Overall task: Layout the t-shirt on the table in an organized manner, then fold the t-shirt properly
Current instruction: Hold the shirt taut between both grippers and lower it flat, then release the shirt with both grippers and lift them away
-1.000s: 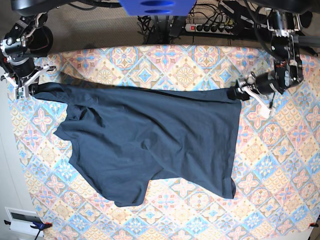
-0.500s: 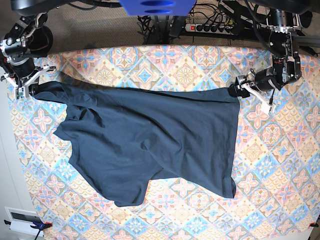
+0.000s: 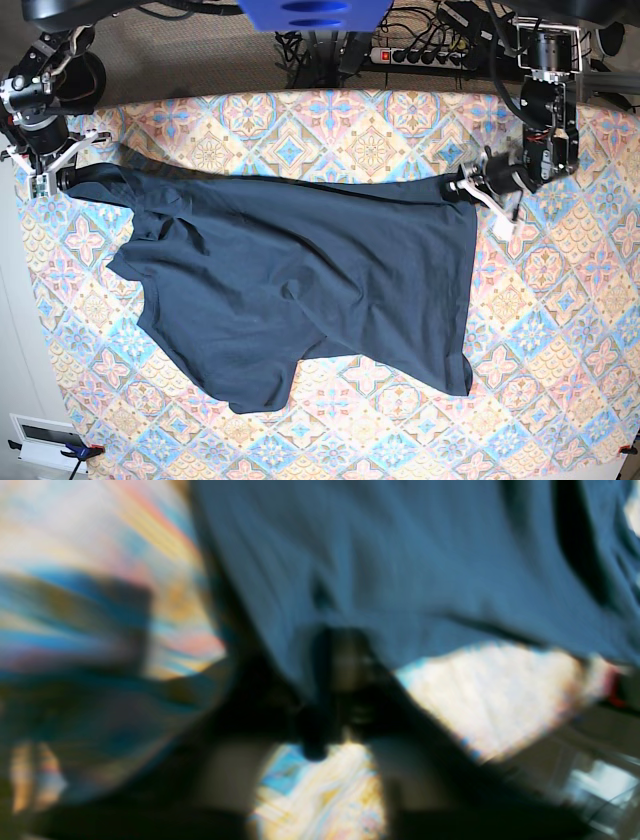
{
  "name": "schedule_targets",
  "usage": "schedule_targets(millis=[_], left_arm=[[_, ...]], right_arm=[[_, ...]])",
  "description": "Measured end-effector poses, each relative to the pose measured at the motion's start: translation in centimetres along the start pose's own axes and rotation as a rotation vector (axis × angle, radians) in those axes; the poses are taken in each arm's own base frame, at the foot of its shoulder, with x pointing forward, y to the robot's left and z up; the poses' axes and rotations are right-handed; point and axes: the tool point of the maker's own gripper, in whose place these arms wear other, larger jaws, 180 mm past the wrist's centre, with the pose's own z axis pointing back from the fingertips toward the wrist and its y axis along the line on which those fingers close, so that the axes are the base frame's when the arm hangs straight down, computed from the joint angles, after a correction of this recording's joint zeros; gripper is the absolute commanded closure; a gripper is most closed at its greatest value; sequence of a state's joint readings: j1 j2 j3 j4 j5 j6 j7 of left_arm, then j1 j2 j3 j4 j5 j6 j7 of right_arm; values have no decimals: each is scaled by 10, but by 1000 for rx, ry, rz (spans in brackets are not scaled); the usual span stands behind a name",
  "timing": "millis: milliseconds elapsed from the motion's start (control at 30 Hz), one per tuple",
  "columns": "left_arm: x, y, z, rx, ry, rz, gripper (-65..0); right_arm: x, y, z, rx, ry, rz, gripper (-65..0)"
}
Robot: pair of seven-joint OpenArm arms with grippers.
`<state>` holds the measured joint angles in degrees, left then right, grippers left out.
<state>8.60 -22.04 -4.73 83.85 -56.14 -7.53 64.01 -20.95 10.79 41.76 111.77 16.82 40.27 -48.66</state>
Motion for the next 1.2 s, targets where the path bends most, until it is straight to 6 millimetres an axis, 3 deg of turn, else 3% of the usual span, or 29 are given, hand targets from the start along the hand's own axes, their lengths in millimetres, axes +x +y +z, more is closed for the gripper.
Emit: schedule_targets(millis=[100,167,333,467,600,800,1000,1200], left_arm=[[-12,-10,-1,-67,36,43,-1],[-7,-2,9,-60,48,42,0],[62,29,72,-52,-160,114,0],[82,42,100,-25,-204,102,0],[78,45,104,-8,-163,87,0],[56,51,102,4,-100,106,0],[33,63,101,37,-61,131,0],[16,81,102,121,-18,114,0]], right_arm=[[2,1,0,2,-11,-3,-6],[1,0,0,-1,-6,-1,-6],[2,2,0,7,-12,-7,-6],[4,3,0,15,-22,-10,-6],[-4,7,2,26,8,0,-6],[-76,18,29,62,237,16,-6],[-74,31,25,76,211,-34,-6],[-97,65,22,179,362,21,-5]])
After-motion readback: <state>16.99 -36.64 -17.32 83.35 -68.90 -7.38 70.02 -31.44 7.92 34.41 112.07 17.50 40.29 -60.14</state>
